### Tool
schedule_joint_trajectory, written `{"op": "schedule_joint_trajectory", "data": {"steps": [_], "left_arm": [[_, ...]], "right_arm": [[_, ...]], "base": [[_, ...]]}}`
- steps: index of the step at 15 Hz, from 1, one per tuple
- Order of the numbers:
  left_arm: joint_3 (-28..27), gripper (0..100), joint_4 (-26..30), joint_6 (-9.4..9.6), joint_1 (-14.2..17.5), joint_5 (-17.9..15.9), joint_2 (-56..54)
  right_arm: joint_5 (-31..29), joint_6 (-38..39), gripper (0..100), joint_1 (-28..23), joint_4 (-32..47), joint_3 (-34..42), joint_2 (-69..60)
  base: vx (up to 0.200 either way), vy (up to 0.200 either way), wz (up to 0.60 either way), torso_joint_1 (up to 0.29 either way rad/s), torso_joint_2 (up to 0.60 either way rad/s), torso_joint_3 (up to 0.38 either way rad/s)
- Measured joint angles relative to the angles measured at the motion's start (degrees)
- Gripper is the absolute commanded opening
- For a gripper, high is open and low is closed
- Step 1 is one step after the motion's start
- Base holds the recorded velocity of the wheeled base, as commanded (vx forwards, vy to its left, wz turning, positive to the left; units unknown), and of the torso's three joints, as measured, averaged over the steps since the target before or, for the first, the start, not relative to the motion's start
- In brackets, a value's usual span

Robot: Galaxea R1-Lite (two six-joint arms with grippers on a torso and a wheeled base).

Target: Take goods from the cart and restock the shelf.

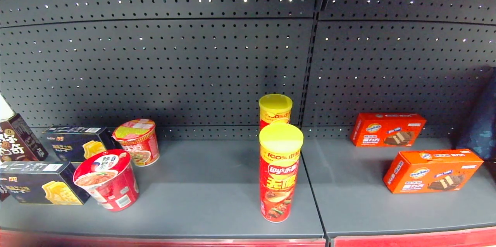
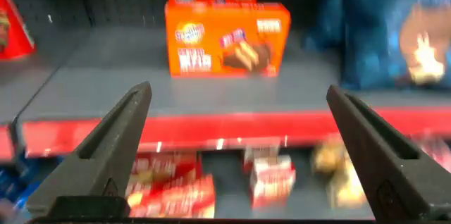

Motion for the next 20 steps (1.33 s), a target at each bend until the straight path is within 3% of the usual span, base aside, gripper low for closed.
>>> {"op": "schedule_joint_trajectory", "data": {"steps": [2, 5, 8, 13, 16, 20], "left_arm": [[0.09, 100, 1.76, 0.16, -0.02, -1.68, -0.32], [0.11, 100, 3.75, -0.6, -0.02, -1.71, -0.44], [0.11, 100, 3.84, -3.25, -0.02, -1.82, -0.46], [0.11, 100, 3.86, -3.61, -0.02, -3.1, -0.46], [0.11, 100, 3.86, -3.18, 0.0, -2.74, -0.46], [0.11, 100, 3.86, -4.49, 1.18, -3.05, -0.73]], "right_arm": [[4.17, -0.18, 100, 0.0, -1.58, 3.36, -0.11], [4.5, -0.46, 100, 0.0, -1.34, 4.24, -0.18], [5.46, -0.51, 100, 0.0, -0.9, 4.33, -0.21], [-2.02, 0.71, 100, 0.0, -0.35, 4.0, -0.21], [3.34, 0.72, 100, 0.0, -0.24, 4.0, -0.21], [3.35, 0.72, 100, 0.0, -0.33, 4.02, -0.21]], "base": [[0.0, 0.0, 0.0, 0.0, 0.0, 0.0], [0.0, 0.0, 0.0, 0.0, 0.0, 0.0], [0.0, 0.0, 0.0, 0.0, 0.0, 0.0], [0.0, 0.0, 0.0, 0.0, 0.0, 0.0], [0.0, 0.0, 0.0, 0.0, 0.0, 0.0], [0.0, 0.0, 0.0, 0.0, 0.0, 0.0]]}}
